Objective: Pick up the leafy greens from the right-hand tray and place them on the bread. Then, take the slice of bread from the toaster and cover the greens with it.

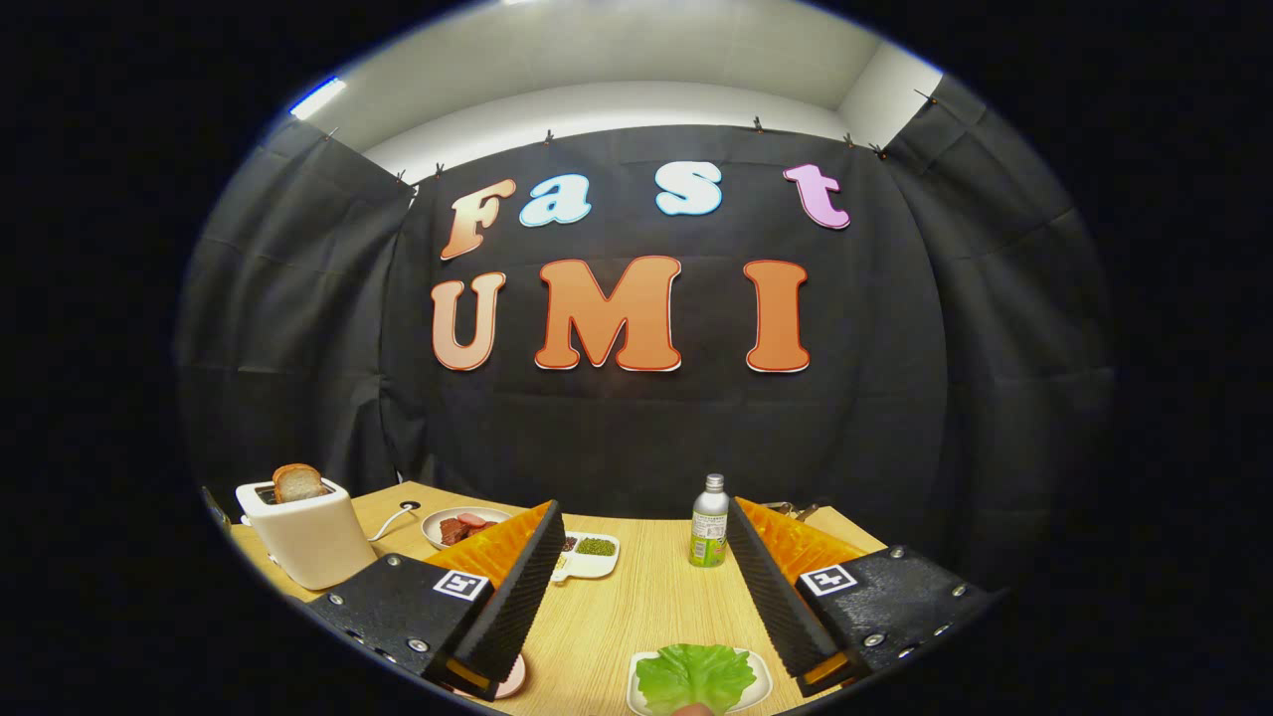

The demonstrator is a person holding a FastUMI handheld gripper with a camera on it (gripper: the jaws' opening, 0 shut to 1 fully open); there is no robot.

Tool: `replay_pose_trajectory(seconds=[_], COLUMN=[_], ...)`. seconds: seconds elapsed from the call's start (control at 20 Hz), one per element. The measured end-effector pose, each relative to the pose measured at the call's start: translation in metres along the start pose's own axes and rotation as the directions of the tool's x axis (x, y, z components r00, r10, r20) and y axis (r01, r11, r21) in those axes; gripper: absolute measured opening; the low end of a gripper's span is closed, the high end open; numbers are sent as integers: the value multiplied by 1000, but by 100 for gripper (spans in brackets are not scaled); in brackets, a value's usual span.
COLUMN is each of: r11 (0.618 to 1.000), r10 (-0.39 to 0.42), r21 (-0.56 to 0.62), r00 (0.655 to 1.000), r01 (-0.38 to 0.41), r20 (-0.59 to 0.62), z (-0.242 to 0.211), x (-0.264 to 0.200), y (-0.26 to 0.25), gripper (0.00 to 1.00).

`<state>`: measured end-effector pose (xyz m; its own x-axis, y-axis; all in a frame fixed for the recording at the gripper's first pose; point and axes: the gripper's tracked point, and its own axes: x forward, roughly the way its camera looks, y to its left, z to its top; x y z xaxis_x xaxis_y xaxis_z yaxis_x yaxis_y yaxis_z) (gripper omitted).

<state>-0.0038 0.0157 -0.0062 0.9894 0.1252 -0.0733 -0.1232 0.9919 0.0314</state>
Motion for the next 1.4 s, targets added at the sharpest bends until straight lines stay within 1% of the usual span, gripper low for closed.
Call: replay_pose_trajectory(seconds=[0.2, 0.5, 0.7, 0.85, 1.0, 1.1, 1.3, 1.4], r11=[999, 997, 997, 998, 998, 998, 996, 996], r10=[-6, 27, 40, 48, 36, 29, 58, 57], r21=[-35, -67, -58, -33, -39, -47, -36, -38], r00=[999, 995, 985, 971, 954, 939, 902, 884], r01=[5, -33, -51, -57, -50, -48, -82, -85], r20=[-33, -92, -166, -233, -296, -342, -427, -463], z=[-4, -15, -32, -49, -65, -78, -99, -109], x=[2, 4, 5, 8, 9, 9, 7, 7], y=[-2, 8, 12, 11, 6, 4, 9, 9], gripper=[98, 98, 98, 98, 98, 98, 98, 98])
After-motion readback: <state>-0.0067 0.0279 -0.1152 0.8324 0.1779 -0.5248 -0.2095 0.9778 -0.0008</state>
